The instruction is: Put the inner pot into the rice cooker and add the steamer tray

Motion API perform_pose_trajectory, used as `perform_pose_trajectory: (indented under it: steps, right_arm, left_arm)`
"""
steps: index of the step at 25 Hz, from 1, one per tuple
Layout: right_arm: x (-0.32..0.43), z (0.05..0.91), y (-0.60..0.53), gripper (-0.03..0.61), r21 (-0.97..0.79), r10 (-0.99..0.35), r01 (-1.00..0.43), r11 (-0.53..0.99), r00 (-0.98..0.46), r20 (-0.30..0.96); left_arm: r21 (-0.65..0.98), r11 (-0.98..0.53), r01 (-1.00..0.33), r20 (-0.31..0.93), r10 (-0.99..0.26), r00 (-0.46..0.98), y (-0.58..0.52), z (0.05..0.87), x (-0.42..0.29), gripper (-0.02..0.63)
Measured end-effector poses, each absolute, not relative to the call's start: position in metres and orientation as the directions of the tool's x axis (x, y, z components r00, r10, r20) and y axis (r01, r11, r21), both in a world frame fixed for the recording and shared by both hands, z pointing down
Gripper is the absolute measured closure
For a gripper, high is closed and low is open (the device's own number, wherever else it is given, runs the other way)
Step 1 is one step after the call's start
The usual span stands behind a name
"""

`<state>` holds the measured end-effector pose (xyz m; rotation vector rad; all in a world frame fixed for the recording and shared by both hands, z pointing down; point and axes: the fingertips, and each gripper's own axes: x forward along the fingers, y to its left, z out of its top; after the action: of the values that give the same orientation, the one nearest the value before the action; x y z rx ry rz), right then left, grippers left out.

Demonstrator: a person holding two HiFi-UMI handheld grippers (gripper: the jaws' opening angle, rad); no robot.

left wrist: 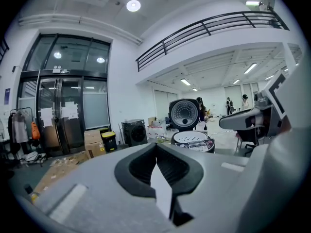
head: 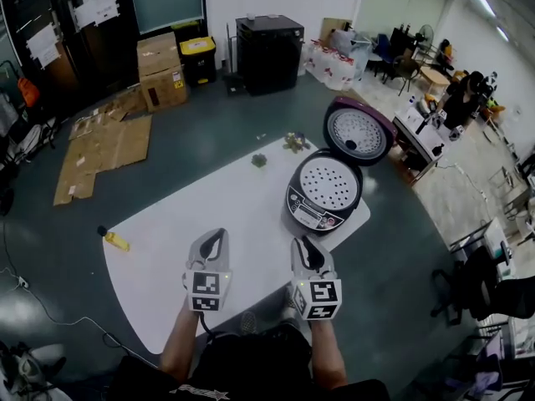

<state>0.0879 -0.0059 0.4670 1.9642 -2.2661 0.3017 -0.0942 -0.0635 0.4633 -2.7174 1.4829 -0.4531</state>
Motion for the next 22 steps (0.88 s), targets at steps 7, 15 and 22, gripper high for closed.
perform_pose_trajectory:
  steps: [7, 15, 22]
  right_arm:
    - [0.057, 0.469, 0.006, 0.557, -0.032, -0.955, -0.983, 0.178, -0.181, 0.235]
    - [0.051, 0.467, 0.012, 0.572, -0.03, -0.955, -0.982, 0.185, -0.187, 0.231]
    - [0.055, 0.466, 0.014, 0.572, -0.019, -0.956, -0.984, 0.176, -0.176, 0.236]
  left_arm:
    - [-0.149, -0.522, -0.84, 0.26, -0.84, 0.476, -0.042, 0.466, -0.128, 0.603]
    - [-0.147, -0.527, -0.837, 0.258, -0.837, 0.482, -0.034, 0.465, -0.131, 0.603]
    - [-0.146, -0.537, -0.831, 0.248, -0.833, 0.495, -0.034, 0.462, -0.126, 0.603]
